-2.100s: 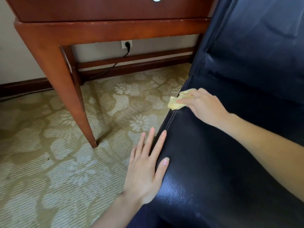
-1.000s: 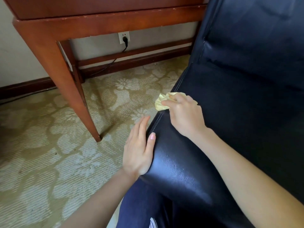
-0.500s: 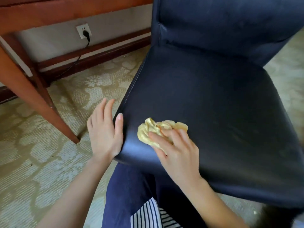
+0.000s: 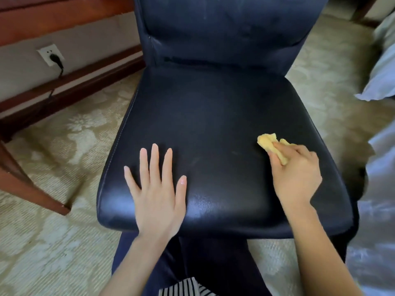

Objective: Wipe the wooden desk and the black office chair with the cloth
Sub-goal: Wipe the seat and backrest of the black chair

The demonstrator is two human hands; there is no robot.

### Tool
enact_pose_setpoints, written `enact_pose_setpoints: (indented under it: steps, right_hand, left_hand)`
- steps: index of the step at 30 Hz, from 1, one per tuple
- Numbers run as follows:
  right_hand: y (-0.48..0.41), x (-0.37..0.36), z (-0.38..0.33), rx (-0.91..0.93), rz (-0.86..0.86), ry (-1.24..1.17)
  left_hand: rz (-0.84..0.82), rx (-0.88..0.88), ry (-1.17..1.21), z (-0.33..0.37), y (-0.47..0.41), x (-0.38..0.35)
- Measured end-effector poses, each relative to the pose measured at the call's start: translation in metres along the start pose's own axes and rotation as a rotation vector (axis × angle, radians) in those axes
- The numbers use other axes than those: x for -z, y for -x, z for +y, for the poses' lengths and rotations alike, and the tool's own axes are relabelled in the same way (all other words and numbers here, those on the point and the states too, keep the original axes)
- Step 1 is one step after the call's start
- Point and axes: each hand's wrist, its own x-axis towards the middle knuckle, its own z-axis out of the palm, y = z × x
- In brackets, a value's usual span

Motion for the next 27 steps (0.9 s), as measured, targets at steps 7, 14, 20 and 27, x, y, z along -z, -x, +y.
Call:
enact_pose_setpoints:
  steps: [7,14,20,27]
  right_hand:
    - [0.014,-0.021,-0.09,0.22,-0.154,-0.008]
    - [0.065,-0.001,-0.1,0.5,-0.149,-0.289]
    - [0.09,0.03,-0.043,0.567,-0.023,-0.233]
    - [0.096,0.052,0.009,0.432,-0.008,-0.198]
  left_hand:
    - [0.052,-0.007,-0.02,-0.005,-0.002,-0.007]
    - [0.101,-0.001,0.017,-0.024,-0.013,-0.007]
    - [0.121,-0.003,0.013,-0.051,-0.032,-0.01]
    - [0.097,0.036,-0.071,-0.082,-0.06,-0.007]
